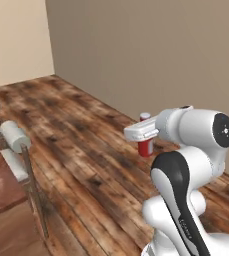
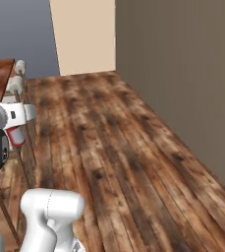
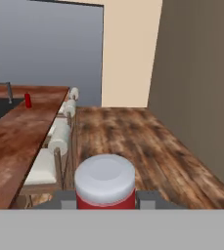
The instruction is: The dining table condiment station is running low on ketchup. Refill the condiment station by opening the cabinet and taking the ketchup from the cabinet and placing it on the dining table.
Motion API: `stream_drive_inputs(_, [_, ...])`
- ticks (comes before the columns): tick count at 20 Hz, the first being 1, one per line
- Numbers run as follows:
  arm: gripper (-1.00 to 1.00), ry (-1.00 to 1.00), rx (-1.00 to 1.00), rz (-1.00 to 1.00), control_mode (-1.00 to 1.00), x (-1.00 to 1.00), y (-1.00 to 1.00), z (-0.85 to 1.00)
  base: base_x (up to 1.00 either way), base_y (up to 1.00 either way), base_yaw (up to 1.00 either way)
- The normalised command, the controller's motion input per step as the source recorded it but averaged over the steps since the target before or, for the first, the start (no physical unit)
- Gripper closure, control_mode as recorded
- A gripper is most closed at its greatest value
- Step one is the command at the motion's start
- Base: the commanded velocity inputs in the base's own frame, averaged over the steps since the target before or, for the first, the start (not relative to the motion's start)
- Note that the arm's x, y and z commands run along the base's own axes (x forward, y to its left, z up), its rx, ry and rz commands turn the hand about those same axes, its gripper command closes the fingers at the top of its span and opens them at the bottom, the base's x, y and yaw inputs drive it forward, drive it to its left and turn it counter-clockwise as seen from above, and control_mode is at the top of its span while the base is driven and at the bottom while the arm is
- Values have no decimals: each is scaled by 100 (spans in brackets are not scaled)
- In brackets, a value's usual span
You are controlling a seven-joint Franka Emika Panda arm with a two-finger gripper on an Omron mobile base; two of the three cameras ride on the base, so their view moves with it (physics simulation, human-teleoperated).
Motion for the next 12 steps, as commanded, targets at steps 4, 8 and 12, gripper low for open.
stream_drive_inputs(4, [100,0,0,0,100,0,0,0,100,-47,43])
stream_drive_inputs(8, [100,0,0,0,100,0,0,0,100,-44,48])
stream_drive_inputs(12, [100,0,0,0,100,0,0,0,100,-47,52])
